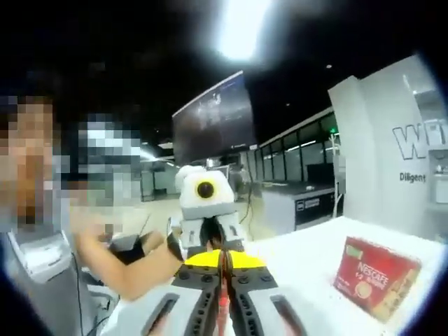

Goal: Tear open the coffee pouch, take out the coffee, and pour the coffee from the pouch into the cup

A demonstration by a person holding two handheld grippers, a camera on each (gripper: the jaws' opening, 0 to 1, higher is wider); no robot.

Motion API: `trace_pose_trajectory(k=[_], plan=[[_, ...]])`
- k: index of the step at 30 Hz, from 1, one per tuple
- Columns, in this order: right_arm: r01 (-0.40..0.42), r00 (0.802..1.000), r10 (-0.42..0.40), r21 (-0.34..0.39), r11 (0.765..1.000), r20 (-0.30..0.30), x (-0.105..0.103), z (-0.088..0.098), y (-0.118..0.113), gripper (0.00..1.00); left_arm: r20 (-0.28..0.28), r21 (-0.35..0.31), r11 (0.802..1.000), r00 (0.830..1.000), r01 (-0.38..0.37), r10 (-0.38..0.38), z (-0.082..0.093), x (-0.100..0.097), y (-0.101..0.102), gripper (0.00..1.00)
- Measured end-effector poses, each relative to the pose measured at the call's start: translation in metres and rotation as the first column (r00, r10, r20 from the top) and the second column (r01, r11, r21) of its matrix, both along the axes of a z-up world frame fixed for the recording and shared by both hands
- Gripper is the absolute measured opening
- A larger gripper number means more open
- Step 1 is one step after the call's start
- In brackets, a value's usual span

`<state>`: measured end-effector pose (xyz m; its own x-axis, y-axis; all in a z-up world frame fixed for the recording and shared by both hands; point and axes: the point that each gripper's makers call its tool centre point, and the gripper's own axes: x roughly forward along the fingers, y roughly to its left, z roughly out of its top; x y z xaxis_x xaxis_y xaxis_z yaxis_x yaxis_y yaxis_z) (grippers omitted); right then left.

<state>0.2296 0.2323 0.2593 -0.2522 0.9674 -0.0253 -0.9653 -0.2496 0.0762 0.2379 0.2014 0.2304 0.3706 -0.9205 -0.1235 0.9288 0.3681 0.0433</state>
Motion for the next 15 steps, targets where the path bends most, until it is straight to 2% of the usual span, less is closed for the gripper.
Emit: trace_pose_trajectory(k=[1, 2, 3, 6, 7, 8, 9, 10, 11, 13, 14, 15], plan=[[0.003, 1.0, -0.003, 0.008, 1.0, -0.005, 0.0, 0.002, 0.0, 0.03, -0.005, 0.006, 1.0, 1.0, -0.003, 0.003, -0.001, 0.011, 0.004, 0.51], [0.011, 1.0, -0.011, 0.017, 1.0, -0.006, 0.0, 0.003, 0.0, 0.03, -0.001, 0.004, 1.0, 1.0, -0.004, 0.004, -0.001, 0.015, 0.003, 0.58], [0.029, 1.0, -0.029, 0.031, 0.999, -0.008, 0.003, 0.006, 0.0, 0.03, 0.001, 0.012, 1.0, 1.0, -0.009, 0.009, -0.001, 0.019, 0.001, 0.6], [0.051, 0.999, -0.05, 0.061, 0.997, -0.005, 0.007, 0.012, -0.001, 0.03, 0.001, 0.042, 0.999, 1.0, -0.003, 0.003, -0.007, 0.024, -0.002, 0.55], [0.06, 0.998, -0.06, 0.077, 0.995, -0.005, 0.009, 0.015, -0.002, 0.03, 0.004, 0.05, 0.999, 1.0, 0.001, -0.002, -0.009, 0.022, -0.006, 0.5], [0.061, 0.998, -0.061, 0.088, 0.994, -0.006, 0.009, 0.018, -0.003, 0.03, 0.013, 0.053, 0.999, 1.0, -0.011, 0.011, -0.009, 0.024, -0.007, 0.41], [0.061, 0.998, -0.061, 0.101, 0.993, -0.003, 0.009, 0.02, -0.005, 0.03, 0.042, 0.068, 0.997, 0.998, -0.048, 0.045, -0.009, 0.026, -0.006, 0.28], [0.07, 0.997, -0.072, 0.131, 0.989, 0.009, 0.009, 0.025, -0.005, 0.03, 0.085, 0.082, 0.996, 0.996, -0.041, 0.034, -0.008, 0.024, -0.008, 0.16], [0.06, 0.998, -0.061, 0.126, 0.99, 0.008, 0.007, 0.025, -0.007, 0.03, 0.092, 0.056, 0.996, 0.994, -0.067, 0.062, -0.005, 0.025, -0.009, 0.14], [0.06, 0.998, -0.062, 0.14, 0.988, 0.007, 0.006, 0.028, -0.009, 0.03, 0.081, 0.053, 0.997, 0.995, -0.063, 0.059, -0.004, 0.021, -0.011, 0.11], [0.062, 0.998, -0.063, 0.142, 0.988, -0.001, 0.008, 0.029, -0.01, 0.03, 0.171, 0.092, 0.995, 0.985, -0.048, 0.031, -0.001, 0.015, -0.015, 0.11], [0.059, 0.998, -0.058, 0.144, 0.988, -0.006, 0.008, 0.03, -0.011, 0.03, 0.28, 0.137, 0.99, 0.96, -0.041, 0.001, 0.001, 0.009, -0.017, 0.12]])
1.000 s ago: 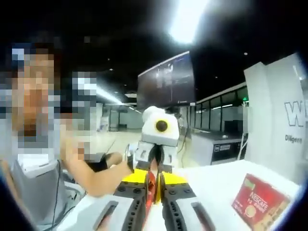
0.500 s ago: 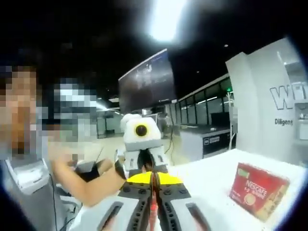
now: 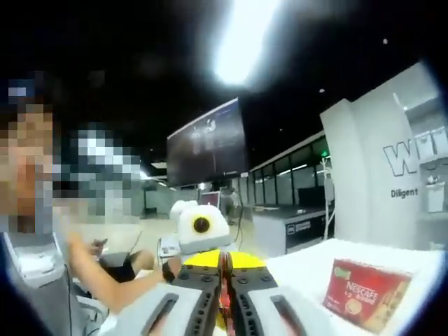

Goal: Tear open the coffee pouch, take out the coffee, and pour the coffee from the pouch into the cup

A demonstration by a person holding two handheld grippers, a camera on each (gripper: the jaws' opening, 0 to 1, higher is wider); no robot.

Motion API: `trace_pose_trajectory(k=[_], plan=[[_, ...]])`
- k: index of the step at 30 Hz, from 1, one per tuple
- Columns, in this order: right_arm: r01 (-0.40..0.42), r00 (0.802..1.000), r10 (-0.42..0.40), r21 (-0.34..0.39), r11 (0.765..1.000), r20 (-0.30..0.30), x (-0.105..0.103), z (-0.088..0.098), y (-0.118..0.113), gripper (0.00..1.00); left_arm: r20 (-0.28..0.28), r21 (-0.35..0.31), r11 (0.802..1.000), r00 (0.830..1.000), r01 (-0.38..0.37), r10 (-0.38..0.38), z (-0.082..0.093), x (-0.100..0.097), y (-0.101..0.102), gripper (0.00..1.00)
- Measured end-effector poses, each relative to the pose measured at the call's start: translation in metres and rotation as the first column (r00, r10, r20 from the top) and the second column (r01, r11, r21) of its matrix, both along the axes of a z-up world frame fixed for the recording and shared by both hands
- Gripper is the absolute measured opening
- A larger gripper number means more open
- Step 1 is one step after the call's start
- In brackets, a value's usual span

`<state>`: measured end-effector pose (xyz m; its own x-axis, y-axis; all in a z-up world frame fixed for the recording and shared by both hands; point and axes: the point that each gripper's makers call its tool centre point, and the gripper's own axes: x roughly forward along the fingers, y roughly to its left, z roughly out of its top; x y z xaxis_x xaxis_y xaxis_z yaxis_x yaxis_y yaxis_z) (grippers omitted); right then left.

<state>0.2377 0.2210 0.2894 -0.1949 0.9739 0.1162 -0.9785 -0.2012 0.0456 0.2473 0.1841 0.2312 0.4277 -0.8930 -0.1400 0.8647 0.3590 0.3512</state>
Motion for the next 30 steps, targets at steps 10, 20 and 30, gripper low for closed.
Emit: trace_pose_trajectory(k=[10, 20, 30], plan=[[-0.073, 0.996, 0.073, 0.001, 0.997, -0.048, -0.008, 0.002, -0.004, 0.02, -0.164, -0.062, 0.995, 0.984, -0.08, 0.069, 0.0, 0.002, 0.006, 0.08], [-0.124, 0.991, 0.121, -0.056, 0.991, -0.051, -0.018, -0.008, 0.0, 0.02, -0.318, -0.15, 0.975, 0.942, -0.165, 0.11, 0.003, 0.017, 0.015, 0.07], [-0.014, 0.998, 0.013, 0.015, 1.0, 0.06, 0.005, 0.002, -0.01, 0.14, -0.347, -0.129, 0.991, 0.938, -0.042, -0.005, -0.003, -0.014, -0.001, 0.07]])
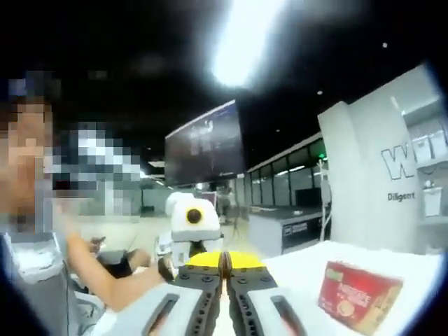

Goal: Tear open the coffee pouch, take out the coffee, and pour the coffee from the pouch into the cup

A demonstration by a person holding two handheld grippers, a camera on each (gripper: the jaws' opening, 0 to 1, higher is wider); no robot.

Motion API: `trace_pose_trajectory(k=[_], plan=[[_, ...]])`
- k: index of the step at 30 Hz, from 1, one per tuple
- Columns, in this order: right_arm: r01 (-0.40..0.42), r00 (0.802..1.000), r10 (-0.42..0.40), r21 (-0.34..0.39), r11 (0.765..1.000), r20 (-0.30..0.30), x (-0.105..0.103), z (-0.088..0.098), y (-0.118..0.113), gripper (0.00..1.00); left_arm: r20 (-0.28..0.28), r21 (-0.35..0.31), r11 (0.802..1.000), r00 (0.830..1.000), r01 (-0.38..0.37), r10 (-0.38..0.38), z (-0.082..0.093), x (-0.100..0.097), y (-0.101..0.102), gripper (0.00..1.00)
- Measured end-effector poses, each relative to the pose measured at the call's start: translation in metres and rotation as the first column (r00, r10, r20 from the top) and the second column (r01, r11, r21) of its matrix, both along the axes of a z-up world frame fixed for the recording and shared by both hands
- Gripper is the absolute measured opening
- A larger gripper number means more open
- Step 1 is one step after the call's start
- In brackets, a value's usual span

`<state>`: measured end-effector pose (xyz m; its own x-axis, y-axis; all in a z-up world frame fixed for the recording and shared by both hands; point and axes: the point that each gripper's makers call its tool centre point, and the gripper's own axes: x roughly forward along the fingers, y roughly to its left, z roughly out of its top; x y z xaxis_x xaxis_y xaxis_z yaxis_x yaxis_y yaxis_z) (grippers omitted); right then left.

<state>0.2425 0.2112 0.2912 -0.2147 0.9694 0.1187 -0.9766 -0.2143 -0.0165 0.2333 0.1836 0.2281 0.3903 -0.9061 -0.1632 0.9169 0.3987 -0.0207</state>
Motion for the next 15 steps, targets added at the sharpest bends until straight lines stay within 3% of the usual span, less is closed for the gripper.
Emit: trace_pose_trajectory(k=[2, 5, 10, 15], plan=[[-0.006, 1.0, 0.006, -0.003, 1.0, -0.008, 0.0, 0.0, 0.0, 0.23, -0.014, -0.018, 1.0, 1.0, 0.0, 0.0, -0.001, 0.003, 0.006, 0.07], [-0.008, 1.0, 0.008, -0.003, 1.0, -0.023, 0.0, -0.002, -0.003, 0.22, -0.025, -0.032, 0.999, 1.0, -0.001, 0.0, 0.001, 0.001, 0.012, 0.07], [-0.042, 0.998, 0.042, -0.005, 0.999, -0.055, -0.005, -0.003, 0.001, 0.18, -0.013, -0.043, 0.999, 1.0, 0.011, -0.011, 0.004, -0.001, 0.013, 0.07], [-0.067, 0.993, 0.069, 0.017, 0.998, -0.092, -0.009, 0.0, 0.01, 0.07, 0.007, -0.042, 0.999, 1.0, 0.028, -0.028, 0.004, -0.005, 0.008, 0.07]])
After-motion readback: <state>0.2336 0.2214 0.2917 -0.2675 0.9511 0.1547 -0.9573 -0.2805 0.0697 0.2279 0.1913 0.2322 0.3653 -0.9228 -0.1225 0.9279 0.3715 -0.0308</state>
